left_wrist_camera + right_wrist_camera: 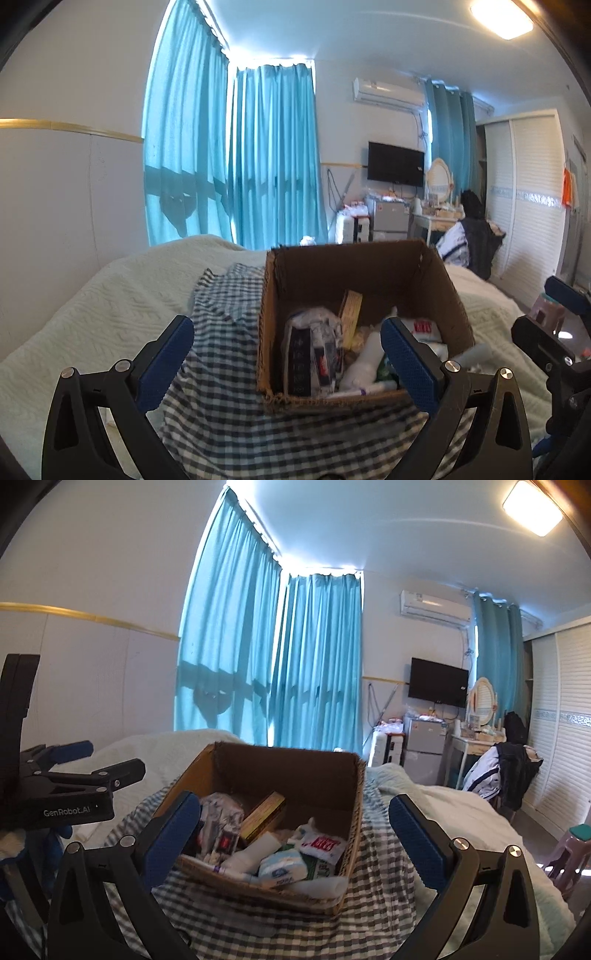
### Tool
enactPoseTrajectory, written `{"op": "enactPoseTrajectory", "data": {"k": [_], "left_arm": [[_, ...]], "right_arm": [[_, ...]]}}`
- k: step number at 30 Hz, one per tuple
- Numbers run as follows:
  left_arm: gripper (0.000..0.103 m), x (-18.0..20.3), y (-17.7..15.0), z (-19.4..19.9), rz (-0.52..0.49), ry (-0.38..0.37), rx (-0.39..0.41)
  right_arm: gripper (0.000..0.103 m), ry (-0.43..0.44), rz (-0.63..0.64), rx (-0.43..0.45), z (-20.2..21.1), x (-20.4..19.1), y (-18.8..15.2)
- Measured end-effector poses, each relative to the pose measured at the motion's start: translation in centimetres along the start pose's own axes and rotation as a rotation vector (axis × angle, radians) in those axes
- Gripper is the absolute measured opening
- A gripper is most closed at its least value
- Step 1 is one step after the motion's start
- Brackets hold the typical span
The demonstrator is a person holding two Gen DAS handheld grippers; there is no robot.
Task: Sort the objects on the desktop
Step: 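Withdraw both open tools from the box toward the black ring and comb, then reach the left tool to the black rubber ring and close on it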
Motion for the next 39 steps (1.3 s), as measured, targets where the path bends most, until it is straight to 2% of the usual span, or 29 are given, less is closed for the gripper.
{"op": "enactPoseTrajectory", "data": {"k": [6, 10, 13, 16, 20, 25, 28, 30, 31, 35, 39], "left_arm": [[0.103, 0.4, -2.9, -0.9, -0.04, 0.0, -0.092], [0.103, 0.5, -4.6, -2.2, -0.042, -0.014, -0.184], [0.103, 1.1, -6.7, -3.3, -0.074, -0.025, -0.268], [0.103, 1.7, -8.5, -4.2, -0.081, -0.068, -0.349], [0.103, 2.2, -10.5, -5.2, -0.107, -0.07, -0.422], [0.102, 2.6, -14.3, -7.3, -0.139, -0.082, -0.588], [0.102, 2.9, -16.0, -8.2, -0.151, -0.094, -0.667], [0.102, 3.3, -17.5, -8.9, -0.169, -0.104, -0.737], [0.1, 3.5, -18.2, -9.2, -0.179, -0.108, -0.765], [0.094, 3.7, -20.1, -10.1, -0.193, -0.106, -0.849], [0.087, 3.8, -21.2, -10.4, -0.181, -0.124, -0.897]], "right_arm": [[0.103, 0.074, 0.011, -0.066, -0.2, -1.5, -2.9], [0.101, 0.121, 0.018, -0.154, -1.0, -2.1, -4.9], [0.1, 0.154, 0.061, -0.254, -2.2, -2.9, -6.5], [0.1, 0.194, 0.095, -0.325, -3.2, -3.8, -7.9], [0.097, 0.181, 0.152, -0.413, -4.4, -4.2, -9.9], [0.095, 0.164, 0.204, -0.547, -6.2, -4.0, -12.3], [0.095, 0.136, 0.358, -0.629, -7.5, -5.0, -14.4], [0.088, 0.16, 0.465, -0.68, -8.4, -5.9, -16.1], [0.081, 0.173, 0.492, -0.698, -8.9, -6.2, -16.8], [0.077, 0.162, 0.569, -0.711, -11.0, -5.9, -18.4], [0.077, 0.203, 0.587, -0.717, -12.5, -6.1, -19.6]]}}
Point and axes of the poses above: each gripper's, at about its wrist camera, not at the fingertips, and z roughly against the way its jaws point, x to its right, y to its top, the point moved 6 cm from there along -z, roughly the way its jaws point, and after that the axes turned 4 degrees about y, right-handed, at the moved point
